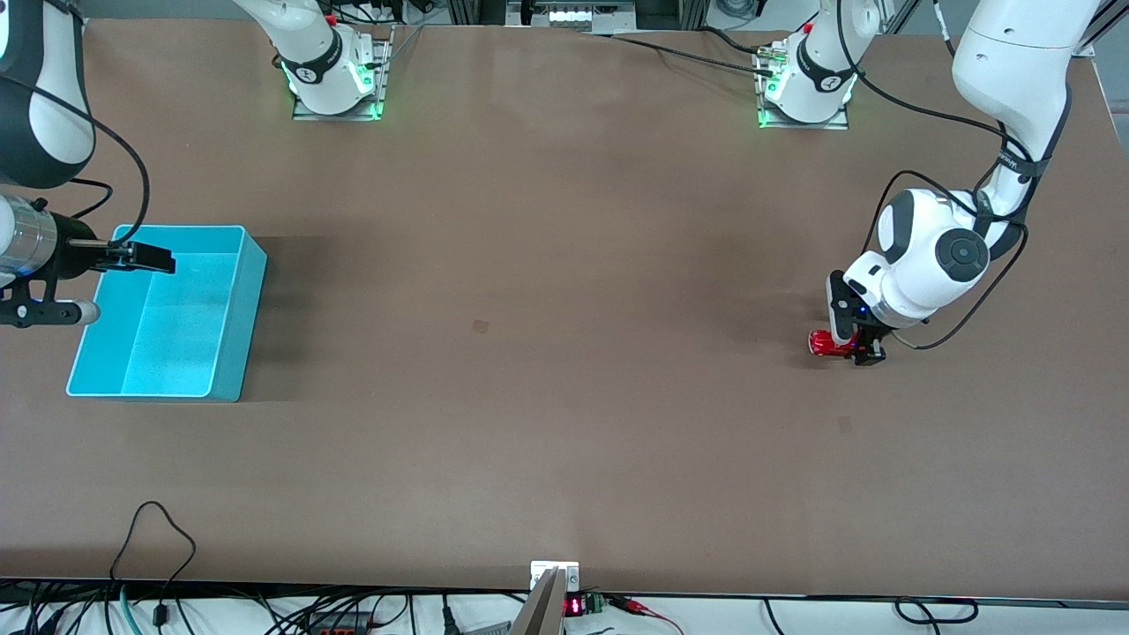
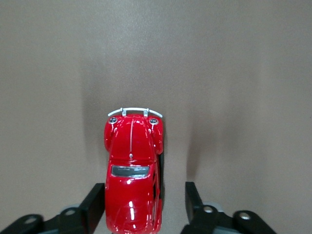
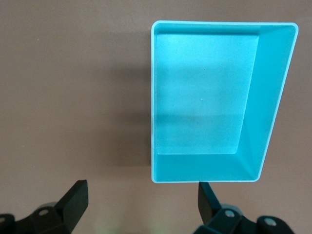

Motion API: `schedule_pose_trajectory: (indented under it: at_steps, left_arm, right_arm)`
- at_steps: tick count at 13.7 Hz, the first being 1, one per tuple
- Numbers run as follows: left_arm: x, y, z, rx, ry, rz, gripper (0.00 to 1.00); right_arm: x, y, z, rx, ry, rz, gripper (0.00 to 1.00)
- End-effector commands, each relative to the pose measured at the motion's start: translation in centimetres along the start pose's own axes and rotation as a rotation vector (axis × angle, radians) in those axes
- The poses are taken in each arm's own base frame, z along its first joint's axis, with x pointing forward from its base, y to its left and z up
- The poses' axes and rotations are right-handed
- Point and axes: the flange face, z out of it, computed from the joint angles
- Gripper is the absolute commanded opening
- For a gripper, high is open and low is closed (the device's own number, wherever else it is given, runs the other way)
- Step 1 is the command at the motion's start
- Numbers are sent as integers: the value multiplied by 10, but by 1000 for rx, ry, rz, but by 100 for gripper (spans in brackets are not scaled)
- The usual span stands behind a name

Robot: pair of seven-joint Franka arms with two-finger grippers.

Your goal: Wind red beetle toy and store in blue box

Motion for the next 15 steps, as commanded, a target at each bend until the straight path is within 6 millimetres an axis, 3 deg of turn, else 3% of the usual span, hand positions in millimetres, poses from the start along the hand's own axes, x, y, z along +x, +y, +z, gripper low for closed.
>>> schedule_pose_trajectory:
  at_steps: [1,3,6,15]
  left_arm:
    - [-2,-1,-1,13,-6,25,59]
    - [-3,-2,-2,14,-6,23,44]
    - [-4,-4,-4,19,-6,24,36]
    - [-4,-5,-5,14,-7,83,36]
  right_arm:
    - [5,2,-1,1,3,-15,100]
    - [4,5,-1,1,3,-12,100]
    - [4,10,-1,5,2,-4,100]
    - [4,10,-1,17,2,-24,100]
